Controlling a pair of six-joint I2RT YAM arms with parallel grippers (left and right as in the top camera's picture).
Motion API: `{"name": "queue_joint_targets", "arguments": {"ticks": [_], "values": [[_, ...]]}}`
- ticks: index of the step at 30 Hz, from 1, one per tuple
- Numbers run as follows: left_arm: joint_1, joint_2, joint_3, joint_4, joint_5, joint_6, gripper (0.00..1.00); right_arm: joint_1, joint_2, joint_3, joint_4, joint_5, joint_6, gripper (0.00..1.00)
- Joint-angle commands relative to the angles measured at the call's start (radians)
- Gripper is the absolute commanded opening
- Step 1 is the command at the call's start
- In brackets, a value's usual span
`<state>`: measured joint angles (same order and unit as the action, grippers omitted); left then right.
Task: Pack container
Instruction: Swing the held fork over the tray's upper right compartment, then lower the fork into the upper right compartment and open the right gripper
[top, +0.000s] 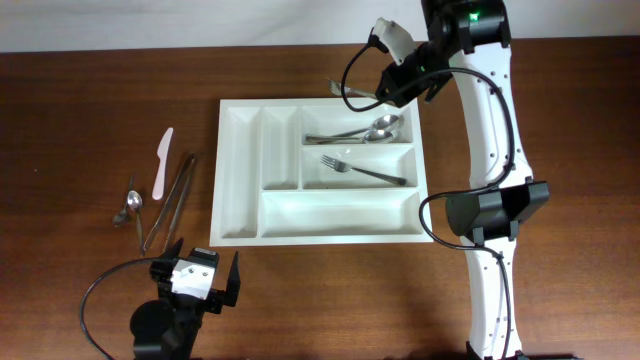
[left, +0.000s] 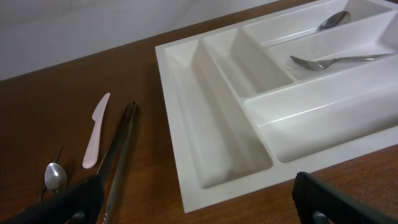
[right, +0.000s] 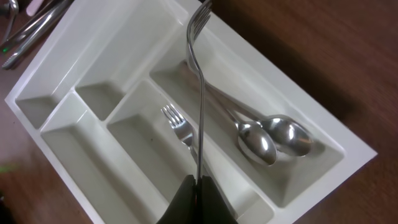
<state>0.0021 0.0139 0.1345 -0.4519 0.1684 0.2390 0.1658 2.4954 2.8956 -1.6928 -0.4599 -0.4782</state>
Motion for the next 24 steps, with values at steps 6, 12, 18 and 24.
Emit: {"name": "queue_joint_targets", "arguments": {"ticks": [6, 12, 18, 24], "values": [[0.002, -0.006, -0.005, 0.003, 0.010, -0.014, 0.99, -0.023, -0.181, -0.207, -0.006, 0.000, -0.079, 0.04], [0.002, -0.006, -0.005, 0.003, 0.010, -0.014, 0.99, -0.024, -0.294, -0.380, -0.006, -0.006, -0.129, 0.04], [0.002, -0.006, -0.005, 0.003, 0.010, -0.014, 0.99, -0.021, -0.324, -0.540, -0.006, -0.056, -0.185, 0.04], [0.002, -0.006, -0.005, 0.003, 0.010, -0.014, 0.99, -0.021, -0.324, -0.694, 0.056, -0.090, -0.225, 0.04]]}}
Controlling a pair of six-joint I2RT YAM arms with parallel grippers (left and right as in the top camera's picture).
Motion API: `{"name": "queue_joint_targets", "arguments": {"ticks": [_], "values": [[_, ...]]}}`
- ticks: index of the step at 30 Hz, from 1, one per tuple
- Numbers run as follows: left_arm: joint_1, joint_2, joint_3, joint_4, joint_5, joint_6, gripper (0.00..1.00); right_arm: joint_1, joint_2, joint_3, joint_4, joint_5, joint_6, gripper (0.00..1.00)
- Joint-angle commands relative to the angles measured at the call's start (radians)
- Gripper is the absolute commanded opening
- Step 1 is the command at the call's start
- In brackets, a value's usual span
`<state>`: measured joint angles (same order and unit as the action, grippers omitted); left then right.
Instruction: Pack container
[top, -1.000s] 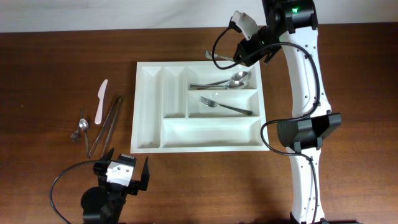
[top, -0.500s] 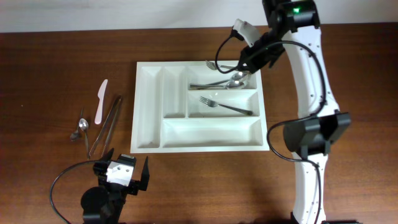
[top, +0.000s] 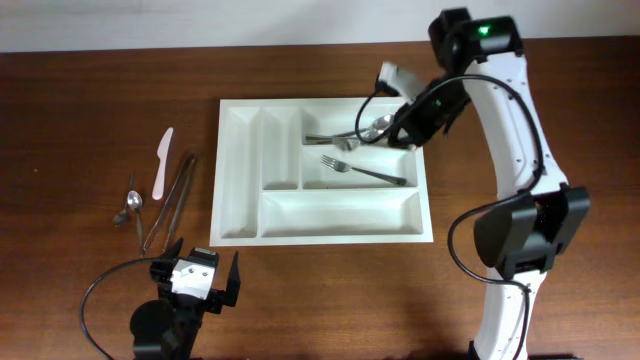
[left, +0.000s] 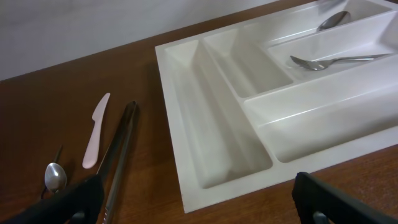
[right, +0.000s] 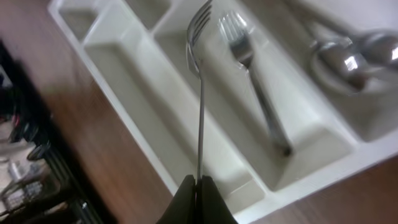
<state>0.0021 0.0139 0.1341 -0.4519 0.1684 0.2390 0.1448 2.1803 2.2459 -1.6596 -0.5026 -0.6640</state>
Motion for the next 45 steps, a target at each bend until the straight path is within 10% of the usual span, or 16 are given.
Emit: {"name": "queue_joint_targets", "arguments": {"ticks": [1, 24, 32, 45], "values": [[0.002, -0.006, -0.004, 0.003, 0.010, -0.014, 0.99, 0.000, -0.009, -0.061, 0.039, -0.047, -0.039, 0.04], [0.002, -0.006, -0.004, 0.003, 0.010, -0.014, 0.99, -0.034, -0.001, -0.402, 0.378, -0.066, -0.035, 0.04], [0.002, -0.006, -0.004, 0.003, 0.010, -0.014, 0.99, -0.061, -0.003, -0.402, 0.372, -0.067, -0.019, 0.40], [0.002, -0.006, -0.004, 0.003, 0.010, -0.014, 0.99, -0.075, -0.011, -0.161, 0.335, -0.057, 0.076, 0.43]]}}
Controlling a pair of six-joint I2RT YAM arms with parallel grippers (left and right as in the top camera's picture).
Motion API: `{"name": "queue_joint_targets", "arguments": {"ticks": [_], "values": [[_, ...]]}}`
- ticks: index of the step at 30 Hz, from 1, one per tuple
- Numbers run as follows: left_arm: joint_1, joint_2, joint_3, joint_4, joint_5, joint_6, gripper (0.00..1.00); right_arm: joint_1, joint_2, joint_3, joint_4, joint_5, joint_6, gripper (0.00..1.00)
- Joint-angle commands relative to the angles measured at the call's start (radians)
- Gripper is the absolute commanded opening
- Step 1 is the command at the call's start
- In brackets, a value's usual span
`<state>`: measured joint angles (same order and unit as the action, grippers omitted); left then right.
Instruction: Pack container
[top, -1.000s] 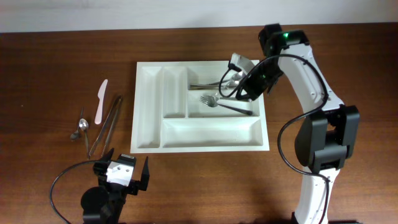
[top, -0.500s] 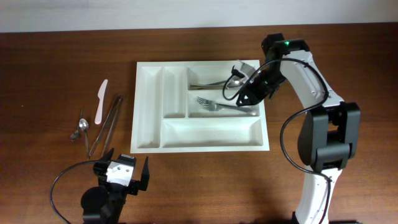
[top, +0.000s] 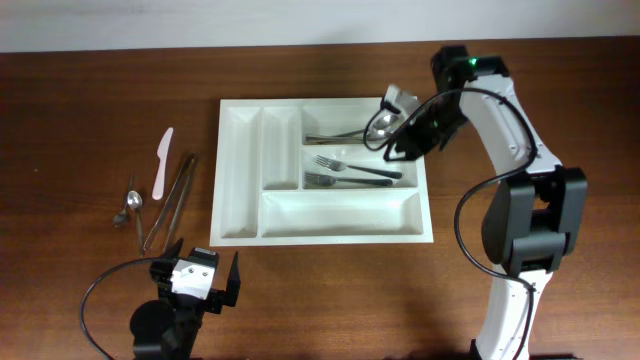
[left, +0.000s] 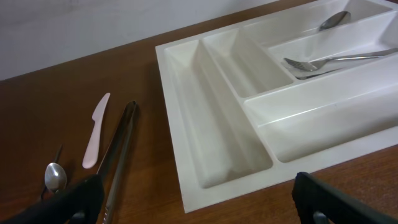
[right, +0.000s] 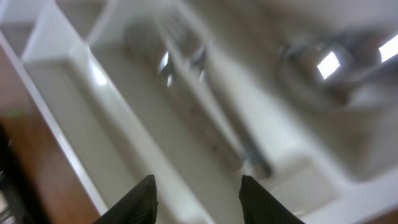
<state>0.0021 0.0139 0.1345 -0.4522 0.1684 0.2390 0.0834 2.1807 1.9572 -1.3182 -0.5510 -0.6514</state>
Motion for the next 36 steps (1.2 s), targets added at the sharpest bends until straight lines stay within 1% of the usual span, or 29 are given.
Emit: {"name": "queue_joint_targets", "arguments": {"ticks": [1, 4, 6, 8, 9, 11, 12, 13, 14, 16, 17, 18, 28, 32, 33, 36], "values": [[0.002, -0.006, -0.005, 0.003, 0.010, -0.014, 0.99, -0.022, -0.011, 0.169, -0.010, 0.004, 0.088, 0.43], [0.002, -0.006, -0.005, 0.003, 0.010, -0.013, 0.99, -0.058, -0.011, 0.287, -0.009, 0.127, 0.209, 0.44], [0.002, -0.006, -0.005, 0.003, 0.010, -0.014, 0.99, -0.091, -0.011, 0.351, -0.005, 0.290, 0.319, 0.45], [0.002, -0.006, -0.005, 0.003, 0.010, -0.014, 0.99, -0.122, -0.011, 0.384, 0.002, 0.445, 0.413, 0.50], [0.002, -0.006, -0.005, 0.003, 0.010, -0.014, 0.99, -0.142, -0.011, 0.389, 0.011, 0.537, 0.465, 0.56], [0.002, -0.006, -0.005, 0.003, 0.010, -0.014, 0.99, -0.177, -0.011, 0.389, 0.018, 0.639, 0.541, 0.61], [0.002, -0.006, -0.005, 0.003, 0.010, -0.014, 0.99, -0.194, -0.008, 0.388, 0.018, 0.648, 0.558, 0.62], [0.002, -0.006, -0.005, 0.003, 0.010, -0.014, 0.99, -0.212, -0.006, 0.384, 0.017, 0.640, 0.570, 0.69], [0.002, -0.006, -0.005, 0.003, 0.010, -0.014, 0.99, -0.228, -0.004, 0.380, 0.017, 0.633, 0.595, 0.72], [0.002, -0.006, -0.005, 0.003, 0.010, -0.014, 0.99, -0.249, 0.000, 0.377, 0.016, 0.629, 0.629, 0.75], [0.002, -0.006, -0.005, 0.003, 0.010, -0.014, 0.99, -0.258, 0.002, 0.373, 0.017, 0.627, 0.639, 0.90], [0.002, -0.006, -0.005, 0.003, 0.010, -0.014, 0.99, -0.262, 0.003, 0.370, 0.017, 0.626, 0.639, 0.99], [0.002, -0.006, -0.005, 0.003, 0.010, -0.013, 0.99, -0.268, 0.003, 0.360, 0.017, 0.627, 0.638, 0.99], [0.002, -0.006, -0.005, 0.019, -0.011, -0.013, 0.99, -0.268, 0.003, 0.360, 0.017, 0.627, 0.638, 0.99], [0.002, -0.006, -0.005, 0.032, -0.017, -0.004, 0.99, -0.268, 0.003, 0.360, 0.017, 0.627, 0.638, 0.99], [0.002, -0.006, -0.005, 0.186, -0.018, 0.004, 0.99, -0.268, 0.003, 0.360, 0.018, 0.627, 0.638, 0.99]]}}
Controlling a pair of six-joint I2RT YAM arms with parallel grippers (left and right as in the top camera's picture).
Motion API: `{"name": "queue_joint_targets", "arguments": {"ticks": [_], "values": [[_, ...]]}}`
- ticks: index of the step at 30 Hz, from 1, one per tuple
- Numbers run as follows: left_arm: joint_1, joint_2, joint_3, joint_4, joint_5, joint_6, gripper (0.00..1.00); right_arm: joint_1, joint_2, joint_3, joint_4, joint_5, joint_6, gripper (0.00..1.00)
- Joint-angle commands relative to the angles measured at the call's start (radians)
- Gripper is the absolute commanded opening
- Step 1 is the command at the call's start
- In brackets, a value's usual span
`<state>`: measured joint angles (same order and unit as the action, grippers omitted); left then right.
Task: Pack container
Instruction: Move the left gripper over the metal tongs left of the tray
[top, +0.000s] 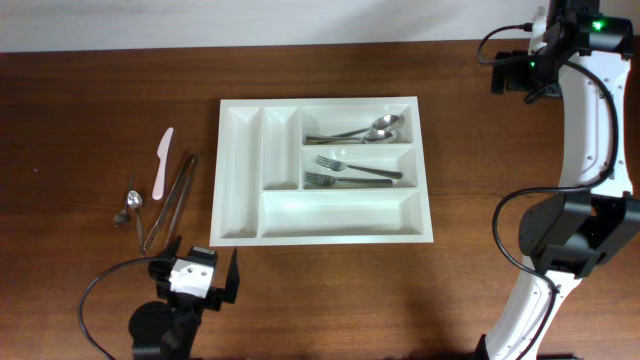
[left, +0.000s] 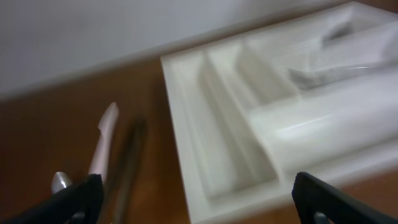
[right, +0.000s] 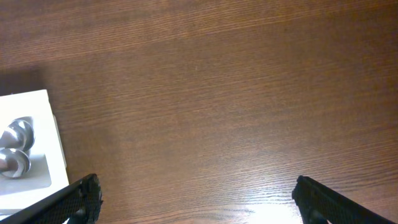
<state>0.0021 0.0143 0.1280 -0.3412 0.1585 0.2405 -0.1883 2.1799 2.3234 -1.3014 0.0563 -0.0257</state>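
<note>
The white cutlery tray lies mid-table. Two spoons rest in its back right compartment and two forks in the one below. To the tray's left lie a pink knife, metal tongs and a small spoon. My right gripper is open and empty over bare table at the back right, well clear of the tray. At the front left edge my left gripper is open and empty. Its view is blurred but shows the tray, knife and tongs.
The right wrist view shows bare wood, with the tray's corner and the spoon bowls at the left edge. The right arm's links run down the table's right side.
My right gripper, then open low over the fork compartment, now hangs over the table's back right corner. The left wrist view has shifted slightly and gone blurred.
My right gripper first held a fork over the tray's back edge, then over the compartment with one fork in it. Then it stood open there with two forks lying side by side. Now it is clear of the tray, and the two forks stay.
</note>
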Motion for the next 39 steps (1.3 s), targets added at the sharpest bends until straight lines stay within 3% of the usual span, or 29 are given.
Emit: {"name": "queue_joint_targets", "arguments": {"ticks": [1, 4, 7, 11, 16, 22, 26, 30, 33, 34, 36, 39], "values": [[0.002, -0.006, 0.002, 0.153, -0.006, -0.023, 0.99, 0.004, 0.003, -0.006, 0.000, 0.019, 0.013, 0.99], [0.003, 0.011, 0.021, 0.336, -0.047, -0.180, 0.99, 0.004, 0.003, -0.006, 0.000, 0.019, 0.013, 0.99], [0.003, 0.093, 0.116, 0.330, -0.089, -0.226, 0.99, 0.004, 0.003, -0.006, 0.000, 0.019, 0.012, 0.99], [0.003, 0.350, 0.396, 0.153, -0.189, -0.224, 0.99, 0.004, 0.003, -0.006, 0.001, 0.019, 0.012, 0.99], [0.002, 0.777, 0.852, -0.181, -0.196, -0.157, 0.99, 0.004, 0.003, -0.006, 0.000, 0.019, 0.012, 0.99], [0.002, 1.197, 1.329, -0.581, -0.012, -0.168, 0.99, 0.004, 0.003, -0.006, 0.000, 0.019, 0.012, 0.99], [0.002, 1.348, 1.442, -0.713, 0.187, -0.180, 0.99, 0.004, 0.003, -0.006, 0.000, 0.019, 0.013, 0.99], [0.002, 1.430, 1.444, -0.718, 0.266, -0.179, 0.99, 0.004, 0.003, -0.006, 0.000, 0.019, 0.013, 0.99], [0.002, 1.464, 1.444, -0.723, 0.127, -0.161, 0.99, 0.004, 0.003, -0.006, 0.000, 0.019, 0.013, 0.99], [0.003, 1.494, 1.444, -0.722, -0.037, -0.161, 0.99, 0.004, 0.003, -0.006, 0.000, 0.019, 0.012, 0.99], [0.005, 1.534, 1.444, -0.722, -0.206, -0.161, 0.99, 0.004, 0.003, -0.006, 0.000, 0.020, 0.013, 0.99], [0.031, 1.601, 1.444, -0.722, -0.307, -0.177, 0.99, 0.004, 0.003, -0.006, 0.000, 0.019, 0.012, 0.99]]}}
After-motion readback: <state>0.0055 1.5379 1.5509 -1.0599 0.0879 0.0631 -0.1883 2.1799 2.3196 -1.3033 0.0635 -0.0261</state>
